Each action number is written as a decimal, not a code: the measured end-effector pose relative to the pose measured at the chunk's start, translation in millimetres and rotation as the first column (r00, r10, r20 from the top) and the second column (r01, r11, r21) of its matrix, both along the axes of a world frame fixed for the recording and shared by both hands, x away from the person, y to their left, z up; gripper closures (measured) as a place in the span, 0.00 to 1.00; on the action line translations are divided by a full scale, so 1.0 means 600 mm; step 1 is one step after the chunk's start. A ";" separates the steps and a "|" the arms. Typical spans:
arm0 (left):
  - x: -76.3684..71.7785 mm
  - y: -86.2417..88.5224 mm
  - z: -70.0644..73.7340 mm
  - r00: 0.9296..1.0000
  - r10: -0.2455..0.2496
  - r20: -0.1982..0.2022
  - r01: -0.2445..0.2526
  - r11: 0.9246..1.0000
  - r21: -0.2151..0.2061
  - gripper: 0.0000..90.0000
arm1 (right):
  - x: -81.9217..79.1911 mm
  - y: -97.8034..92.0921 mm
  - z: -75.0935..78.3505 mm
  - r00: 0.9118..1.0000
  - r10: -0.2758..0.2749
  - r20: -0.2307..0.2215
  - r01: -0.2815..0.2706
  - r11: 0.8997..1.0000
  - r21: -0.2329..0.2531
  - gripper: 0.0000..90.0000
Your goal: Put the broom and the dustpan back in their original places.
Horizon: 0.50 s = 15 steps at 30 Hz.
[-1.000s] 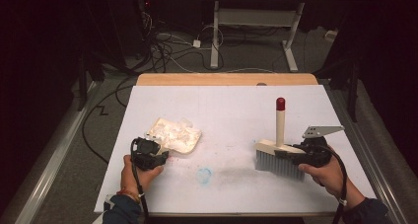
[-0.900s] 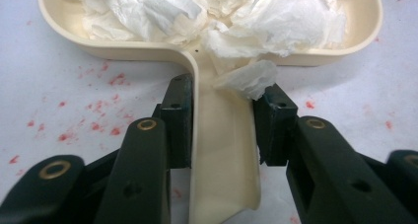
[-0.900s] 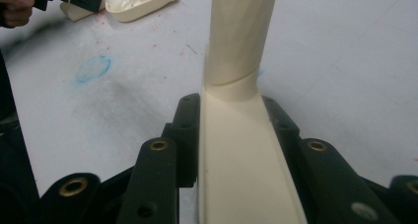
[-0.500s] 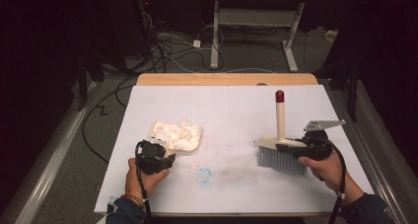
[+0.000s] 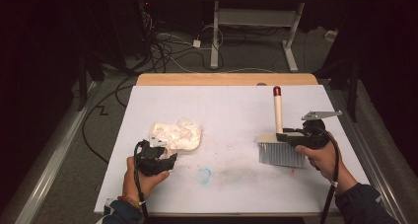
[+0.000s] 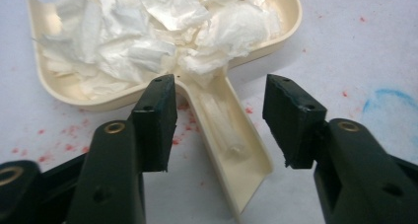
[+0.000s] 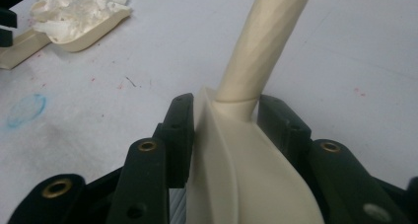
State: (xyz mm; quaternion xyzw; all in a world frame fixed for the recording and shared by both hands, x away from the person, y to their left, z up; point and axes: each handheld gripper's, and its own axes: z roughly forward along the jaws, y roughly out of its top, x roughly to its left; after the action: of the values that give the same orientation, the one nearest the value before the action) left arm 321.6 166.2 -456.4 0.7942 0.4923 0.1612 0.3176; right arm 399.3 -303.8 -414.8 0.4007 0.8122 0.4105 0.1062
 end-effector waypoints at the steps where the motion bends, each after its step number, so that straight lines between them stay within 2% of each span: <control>1: -0.002 0.002 0.001 1.000 -0.009 0.011 0.009 1.000 0.001 0.48 | 0.004 0.001 0.002 1.000 -0.003 0.003 0.003 1.000 0.006 0.68; 2: -0.007 0.007 0.002 0.999 -0.015 0.033 0.015 1.000 0.009 0.47 | 0.007 0.002 0.004 1.000 -0.004 0.005 0.004 1.000 0.006 0.68; 8: -0.027 0.027 0.002 0.994 -0.048 0.095 0.047 0.999 0.014 0.40 | 0.027 0.007 0.005 1.000 -0.016 0.010 0.016 1.000 0.007 0.66; 11: -0.039 0.033 0.002 0.989 -0.049 0.142 0.041 0.997 0.060 0.31 | 0.028 0.004 0.005 1.000 -0.026 0.012 0.026 1.000 -0.003 0.64; 15: -0.050 0.039 0.002 0.981 -0.061 0.183 0.050 0.997 0.064 0.26 | 0.031 -0.007 0.007 0.997 -0.068 0.048 0.070 0.997 -0.034 0.68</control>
State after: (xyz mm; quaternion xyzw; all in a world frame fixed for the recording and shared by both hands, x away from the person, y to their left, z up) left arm 291.8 189.7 -455.0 0.7981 0.4334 0.2400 0.3428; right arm 418.2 -308.1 -410.5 0.4169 0.8023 0.4014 0.1462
